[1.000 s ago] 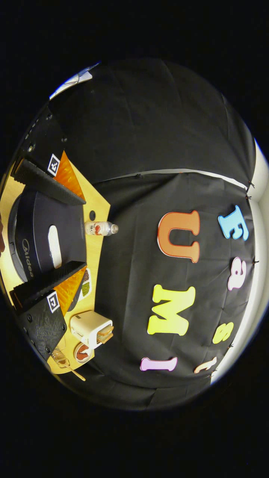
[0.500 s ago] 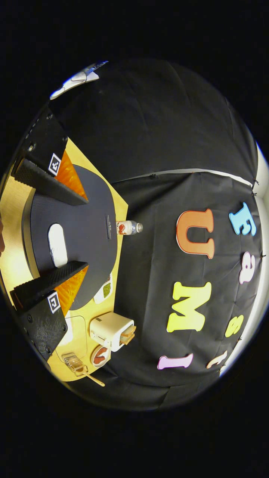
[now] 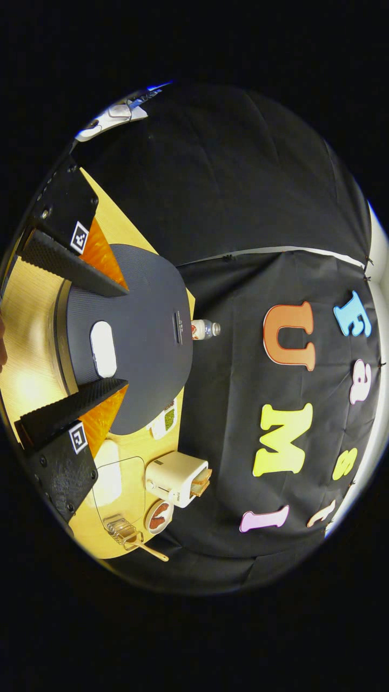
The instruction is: Close the left gripper, press the button to open the rice cooker; take a wooden spoon from the chopstick holder with the right hand, scoop a spoonful of rice and pour it into the rice cooker, then put the wooden spoon back into the chopstick holder.
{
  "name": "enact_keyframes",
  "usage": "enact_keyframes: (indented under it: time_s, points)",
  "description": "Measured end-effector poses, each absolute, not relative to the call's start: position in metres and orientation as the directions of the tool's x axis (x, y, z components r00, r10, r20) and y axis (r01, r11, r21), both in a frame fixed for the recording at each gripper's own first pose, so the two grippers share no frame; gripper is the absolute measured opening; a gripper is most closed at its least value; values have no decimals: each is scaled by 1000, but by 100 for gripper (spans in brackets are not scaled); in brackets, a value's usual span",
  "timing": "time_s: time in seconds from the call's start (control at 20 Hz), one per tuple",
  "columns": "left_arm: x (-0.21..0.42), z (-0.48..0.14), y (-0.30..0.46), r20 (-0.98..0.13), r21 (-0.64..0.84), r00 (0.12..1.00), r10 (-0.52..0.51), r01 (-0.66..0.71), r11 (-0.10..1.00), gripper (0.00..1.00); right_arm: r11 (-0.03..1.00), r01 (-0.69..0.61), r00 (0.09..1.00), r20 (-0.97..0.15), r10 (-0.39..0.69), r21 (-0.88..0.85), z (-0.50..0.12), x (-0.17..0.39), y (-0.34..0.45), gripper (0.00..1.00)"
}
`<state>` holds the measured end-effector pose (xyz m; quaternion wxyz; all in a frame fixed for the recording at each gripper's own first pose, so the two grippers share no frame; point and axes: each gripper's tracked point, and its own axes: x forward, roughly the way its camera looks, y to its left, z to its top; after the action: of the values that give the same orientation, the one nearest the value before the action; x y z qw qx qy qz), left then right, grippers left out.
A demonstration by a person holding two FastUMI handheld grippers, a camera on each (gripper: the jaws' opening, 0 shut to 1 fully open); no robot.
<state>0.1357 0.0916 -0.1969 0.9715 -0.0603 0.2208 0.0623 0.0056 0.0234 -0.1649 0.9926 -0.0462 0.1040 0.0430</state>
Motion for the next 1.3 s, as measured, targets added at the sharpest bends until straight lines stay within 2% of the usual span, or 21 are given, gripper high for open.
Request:
enact_keyframes:
  time_s: [0.05,0.1,0.2,0.25,0.3,0.45,0.5,0.65,0.7,0.75,0.8,0.85,0.95,1.0,1.05,1.3]
  points:
    - [133,-196,90,-426,-83,899,97,-146,986,98,992,-96,974,-212,77,-81,-166,5,23,92]
    - [131,-196,89,-418,-82,903,99,-147,986,98,992,-95,974,-212,76,-79,-166,5,22,97]
    - [128,-195,89,-395,-87,913,102,-147,985,98,992,-94,974,-215,75,-80,-168,6,22,96]
    - [127,-195,89,-376,-86,921,104,-147,985,98,992,-99,973,-218,80,-77,-169,7,23,93]
    - [128,-195,89,-354,-88,929,108,-148,985,98,992,-106,971,-220,89,-69,-171,7,25,97]
    - [129,-194,90,-291,-91,949,124,-157,983,98,990,-117,971,-220,98,-74,-173,6,29,97]
    - [129,-195,90,-278,-90,952,130,-160,983,98,990,-116,972,-216,95,-85,-173,8,30,92]
    - [129,-195,90,-238,-87,961,139,-164,983,98,989,-101,977,-197,78,-107,-174,11,30,92]
    - [129,-195,90,-226,-86,964,139,-162,983,98,990,-102,978,-192,82,-97,-176,11,32,97]
    - [129,-195,90,-214,-86,967,137,-158,984,98,991,-107,978,-190,90,-81,-177,12,35,97]
    - [128,-196,89,-203,-93,970,135,-156,983,98,991,-116,976,-192,101,-69,-180,12,38,93]
    - [128,-195,89,-194,-97,972,135,-156,983,99,990,-123,975,-195,108,-67,-182,12,40,97]
    - [128,-202,87,-203,-99,970,135,-157,983,100,989,-126,975,-193,109,-78,-181,12,41,97]
    - [128,-200,86,-182,-91,974,135,-153,984,98,988,-131,975,-191,114,-80,-181,11,43,92]
    - [128,-201,87,-177,-88,975,135,-152,984,98,987,-137,974,-190,120,-78,-179,10,45,96]
    - [128,-195,86,-182,-118,977,114,-137,984,98,988,-127,978,-179,110,-88,-176,7,42,96]
